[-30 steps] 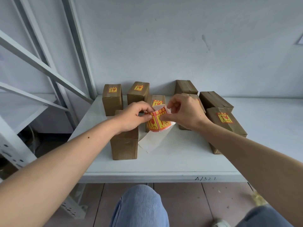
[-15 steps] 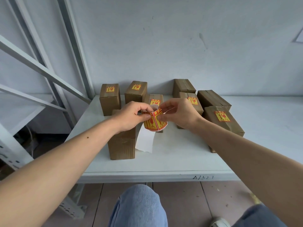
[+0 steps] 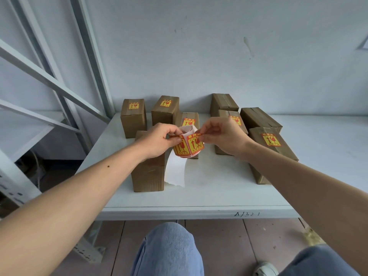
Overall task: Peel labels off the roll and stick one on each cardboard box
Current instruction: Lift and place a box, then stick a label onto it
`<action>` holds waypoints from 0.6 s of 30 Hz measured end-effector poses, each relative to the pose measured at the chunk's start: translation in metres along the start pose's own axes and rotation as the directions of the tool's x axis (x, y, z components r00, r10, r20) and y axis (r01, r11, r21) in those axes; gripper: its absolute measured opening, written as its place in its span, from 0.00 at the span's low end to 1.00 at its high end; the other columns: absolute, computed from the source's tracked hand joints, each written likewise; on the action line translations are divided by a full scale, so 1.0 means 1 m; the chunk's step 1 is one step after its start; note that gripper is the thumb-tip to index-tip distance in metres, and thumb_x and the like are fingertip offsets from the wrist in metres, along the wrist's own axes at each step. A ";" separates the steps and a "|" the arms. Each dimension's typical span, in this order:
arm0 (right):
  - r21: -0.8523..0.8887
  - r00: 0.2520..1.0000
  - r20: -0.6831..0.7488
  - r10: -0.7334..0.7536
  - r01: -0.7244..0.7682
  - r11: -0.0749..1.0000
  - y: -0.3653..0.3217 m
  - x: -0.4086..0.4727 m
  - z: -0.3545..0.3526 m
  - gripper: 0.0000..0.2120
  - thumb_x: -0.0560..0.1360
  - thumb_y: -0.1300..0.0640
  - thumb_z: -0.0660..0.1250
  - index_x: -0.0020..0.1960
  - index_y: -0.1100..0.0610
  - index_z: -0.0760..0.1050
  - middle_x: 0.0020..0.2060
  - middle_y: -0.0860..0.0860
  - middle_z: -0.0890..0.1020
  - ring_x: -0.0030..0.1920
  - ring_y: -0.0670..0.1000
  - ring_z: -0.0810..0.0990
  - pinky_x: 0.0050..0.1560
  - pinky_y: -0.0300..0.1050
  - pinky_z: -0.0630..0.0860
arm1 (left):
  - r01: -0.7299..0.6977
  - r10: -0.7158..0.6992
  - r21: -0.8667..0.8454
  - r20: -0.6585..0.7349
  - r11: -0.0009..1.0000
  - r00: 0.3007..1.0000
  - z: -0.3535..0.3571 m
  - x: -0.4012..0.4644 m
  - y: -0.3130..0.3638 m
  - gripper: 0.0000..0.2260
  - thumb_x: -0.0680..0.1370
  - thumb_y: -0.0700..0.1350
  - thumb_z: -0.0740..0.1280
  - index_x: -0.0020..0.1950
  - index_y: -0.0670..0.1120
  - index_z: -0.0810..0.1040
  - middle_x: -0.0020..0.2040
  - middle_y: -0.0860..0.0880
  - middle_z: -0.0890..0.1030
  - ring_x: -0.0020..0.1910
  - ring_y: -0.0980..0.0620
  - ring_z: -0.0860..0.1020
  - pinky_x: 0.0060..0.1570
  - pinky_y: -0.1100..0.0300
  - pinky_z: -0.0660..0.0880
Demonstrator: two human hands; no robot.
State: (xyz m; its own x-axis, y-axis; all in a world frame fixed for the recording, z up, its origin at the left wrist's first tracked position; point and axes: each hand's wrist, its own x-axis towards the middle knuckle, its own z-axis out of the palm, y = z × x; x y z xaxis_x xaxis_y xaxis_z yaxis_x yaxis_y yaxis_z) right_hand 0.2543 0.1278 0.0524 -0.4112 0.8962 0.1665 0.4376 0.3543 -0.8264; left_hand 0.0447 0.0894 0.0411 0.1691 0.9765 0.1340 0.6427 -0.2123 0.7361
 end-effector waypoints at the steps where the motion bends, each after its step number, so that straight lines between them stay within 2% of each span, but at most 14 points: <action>1: 0.002 1.000 0.016 0.003 -0.003 1.000 -0.001 -0.001 -0.002 0.05 0.71 0.66 0.74 0.44 0.61 0.79 0.45 0.55 0.85 0.47 0.51 0.84 0.54 0.50 0.81 | 0.009 -0.009 0.016 -0.010 1.000 1.000 0.000 0.001 -0.001 0.07 0.79 0.43 0.64 0.54 0.46 0.81 0.61 0.51 0.79 0.60 0.53 0.73 0.47 0.64 0.68; 3: 0.058 1.000 -0.002 0.022 -0.022 0.998 -0.002 -0.002 -0.008 0.05 0.71 0.67 0.73 0.44 0.61 0.78 0.43 0.55 0.85 0.44 0.49 0.83 0.52 0.48 0.80 | 0.009 -0.008 0.066 -0.022 0.998 1.000 0.001 0.002 -0.002 0.07 0.79 0.43 0.65 0.54 0.46 0.81 0.58 0.50 0.80 0.57 0.53 0.75 0.44 0.65 0.69; 6: 0.254 0.989 -0.092 0.117 -0.091 0.963 -0.003 -0.001 -0.020 0.07 0.72 0.65 0.73 0.42 0.56 0.76 0.37 0.50 0.84 0.39 0.47 0.82 0.45 0.48 0.74 | -0.069 0.066 0.241 0.021 0.968 0.998 0.005 0.001 -0.001 0.08 0.77 0.42 0.67 0.54 0.46 0.82 0.55 0.48 0.80 0.54 0.50 0.76 0.43 0.63 0.70; 8: 0.318 0.978 -0.127 0.167 -0.119 0.941 -0.005 0.004 -0.024 0.06 0.73 0.63 0.72 0.42 0.55 0.76 0.36 0.49 0.85 0.38 0.47 0.84 0.44 0.48 0.73 | -0.107 0.090 0.382 0.062 0.918 0.994 0.011 0.001 0.001 0.08 0.76 0.43 0.69 0.54 0.46 0.83 0.54 0.48 0.79 0.54 0.50 0.75 0.50 0.58 0.71; 9: 0.319 0.976 -0.132 0.176 -0.126 0.940 -0.007 0.006 -0.024 0.06 0.73 0.63 0.72 0.43 0.56 0.76 0.36 0.50 0.85 0.37 0.47 0.84 0.44 0.48 0.74 | -0.112 0.086 0.447 0.077 0.887 0.993 0.015 0.001 0.000 0.09 0.76 0.44 0.69 0.54 0.48 0.83 0.54 0.49 0.78 0.55 0.50 0.73 0.57 0.55 0.70; 11: 0.298 0.974 -0.136 0.179 -0.132 0.945 -0.014 0.011 -0.018 0.05 0.73 0.62 0.73 0.46 0.59 0.77 0.37 0.51 0.86 0.36 0.47 0.84 0.43 0.47 0.75 | -0.122 0.084 0.561 0.094 0.819 0.992 0.022 0.004 -0.002 0.09 0.75 0.46 0.70 0.54 0.51 0.83 0.54 0.50 0.79 0.58 0.50 0.72 0.70 0.50 0.59; 13: 0.273 0.975 -0.136 0.175 -0.133 0.953 -0.022 0.016 -0.010 0.05 0.73 0.62 0.73 0.46 0.59 0.77 0.37 0.51 0.86 0.35 0.46 0.84 0.40 0.42 0.77 | -0.118 0.083 0.581 0.086 0.805 0.993 0.024 0.004 -0.002 0.12 0.74 0.48 0.71 0.56 0.53 0.83 0.56 0.51 0.79 0.61 0.50 0.72 0.73 0.48 0.53; 15: 0.235 0.975 -0.147 0.169 -0.132 0.963 -0.028 0.021 -0.002 0.06 0.73 0.62 0.73 0.44 0.57 0.76 0.37 0.51 0.85 0.34 0.44 0.84 0.35 0.38 0.78 | -0.124 0.105 0.523 0.066 0.843 0.992 0.020 0.003 0.000 0.15 0.72 0.50 0.73 0.59 0.52 0.81 0.57 0.52 0.80 0.61 0.50 0.73 0.71 0.49 0.59; 17: 0.240 0.973 -0.155 0.169 -0.129 0.962 -0.032 0.027 0.008 0.07 0.72 0.62 0.74 0.45 0.56 0.76 0.37 0.51 0.85 0.33 0.44 0.85 0.35 0.37 0.79 | -0.139 0.150 0.473 0.015 0.870 0.989 0.010 -0.001 0.000 0.16 0.72 0.50 0.73 0.59 0.52 0.81 0.57 0.53 0.79 0.58 0.52 0.73 0.57 0.57 0.68; 18: 0.256 0.970 -0.162 0.181 -0.136 0.957 -0.033 0.032 0.014 0.07 0.72 0.61 0.75 0.46 0.56 0.77 0.38 0.52 0.85 0.34 0.45 0.85 0.35 0.37 0.79 | -0.131 0.156 0.451 -0.019 0.883 0.988 0.004 -0.003 -0.002 0.16 0.72 0.49 0.74 0.59 0.52 0.81 0.56 0.54 0.78 0.57 0.53 0.73 0.51 0.60 0.68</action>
State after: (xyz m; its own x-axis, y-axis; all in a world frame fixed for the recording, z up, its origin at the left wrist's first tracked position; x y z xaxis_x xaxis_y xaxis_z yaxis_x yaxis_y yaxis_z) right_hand 0.2160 0.1408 0.0774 -0.1906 0.9766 0.0991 0.2702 0.1492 -0.9512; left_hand 0.0459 0.0865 0.0370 0.2534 0.9318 0.2600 0.8823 -0.3329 0.3328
